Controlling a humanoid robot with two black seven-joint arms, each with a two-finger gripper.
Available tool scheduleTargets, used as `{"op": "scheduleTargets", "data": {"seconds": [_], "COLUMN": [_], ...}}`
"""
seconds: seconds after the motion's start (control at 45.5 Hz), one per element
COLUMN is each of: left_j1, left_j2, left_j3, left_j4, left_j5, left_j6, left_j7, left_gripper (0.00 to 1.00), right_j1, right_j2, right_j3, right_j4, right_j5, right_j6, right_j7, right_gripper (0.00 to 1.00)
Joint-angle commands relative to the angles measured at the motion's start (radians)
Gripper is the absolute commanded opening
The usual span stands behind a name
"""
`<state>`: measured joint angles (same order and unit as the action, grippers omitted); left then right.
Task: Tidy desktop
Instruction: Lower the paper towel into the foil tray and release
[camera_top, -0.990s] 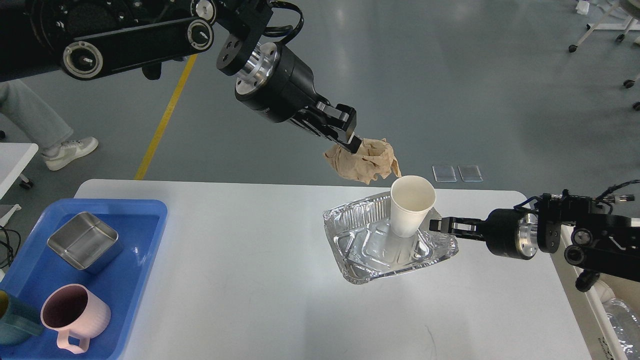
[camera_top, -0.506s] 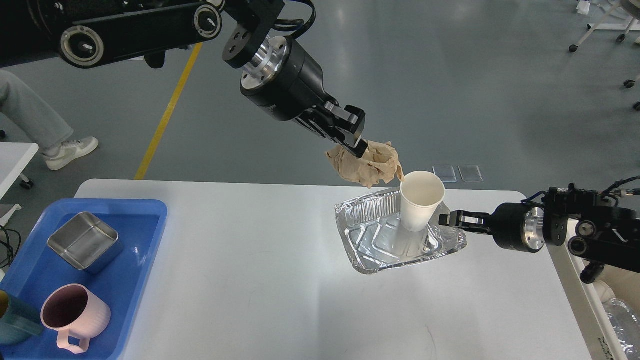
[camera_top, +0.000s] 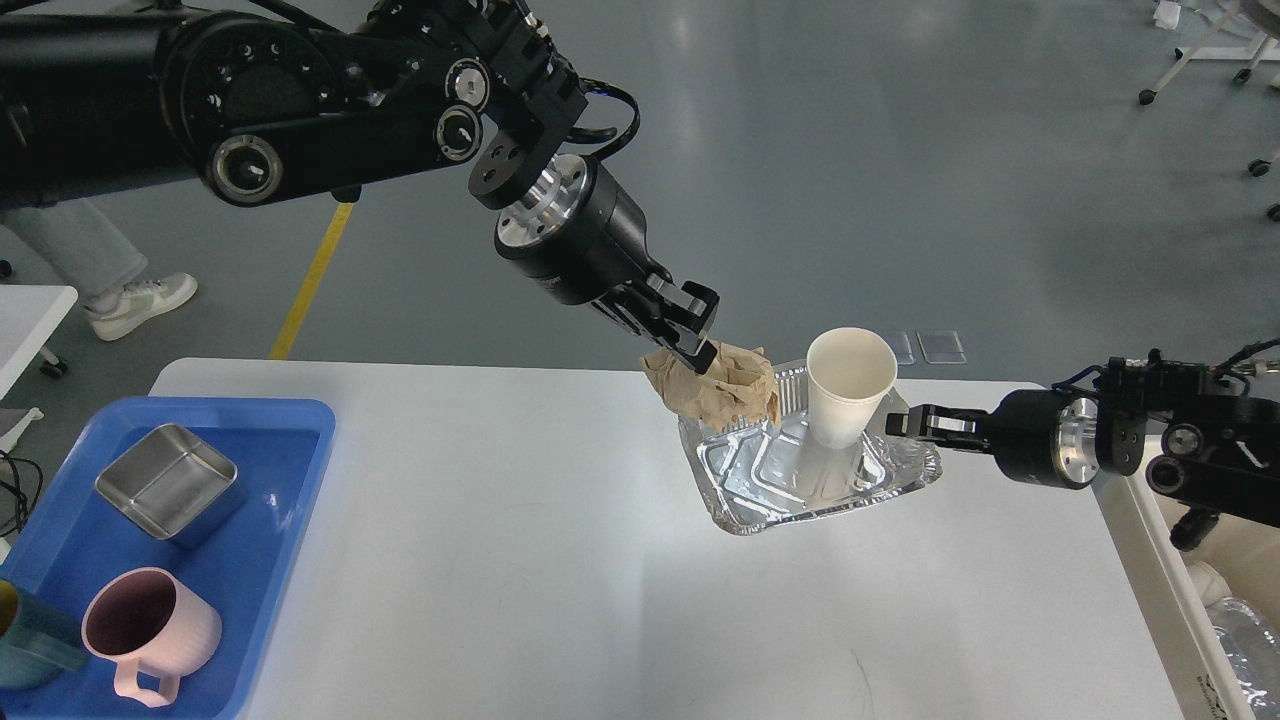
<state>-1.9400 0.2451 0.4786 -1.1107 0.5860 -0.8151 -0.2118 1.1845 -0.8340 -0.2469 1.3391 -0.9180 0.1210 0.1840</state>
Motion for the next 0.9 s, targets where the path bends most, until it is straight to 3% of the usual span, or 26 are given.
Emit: {"op": "scheduleTargets", "data": {"seconds": [0.0, 0.308, 0.418, 0.638, 0.88], "left_j1": [0.015, 0.038, 0.038, 0.039, 0.029], "left_j2": [-0.029, -0.072, -0.075, -0.075, -0.073], "left_j3": [0.003, 0.008, 0.008, 0.006, -0.006], "left_j4": [0.0, 0.026, 0.029, 0.029, 0.026], "left_j5": [0.0, 0.0, 0.0, -0.002, -0.003], "left_j6": [0.02, 0.056, 0.057, 0.091, 0.091], "left_j7": [0.005, 0.005, 0.008, 0.008, 0.006], "left_gripper": [0.0, 0.04, 0.12, 0.39, 0.48], "right_j1": [0.018, 0.035, 0.035, 0.035, 0.033], "right_j2": [-0.002, -0.002, -0.005, -0.008, -0.011], "right_j3": [0.001, 0.003, 0.003, 0.003, 0.003], "right_j4": [0.012, 0.058, 0.063, 0.063, 0.058], "right_j5": [0.013, 0.048, 0.048, 0.048, 0.08], "right_j6": [0.011, 0.035, 0.035, 0.035, 0.034], "right_j7": [0.002, 0.008, 0.008, 0.008, 0.006], "right_gripper": [0.0, 0.0, 0.0, 0.0, 0.0]}}
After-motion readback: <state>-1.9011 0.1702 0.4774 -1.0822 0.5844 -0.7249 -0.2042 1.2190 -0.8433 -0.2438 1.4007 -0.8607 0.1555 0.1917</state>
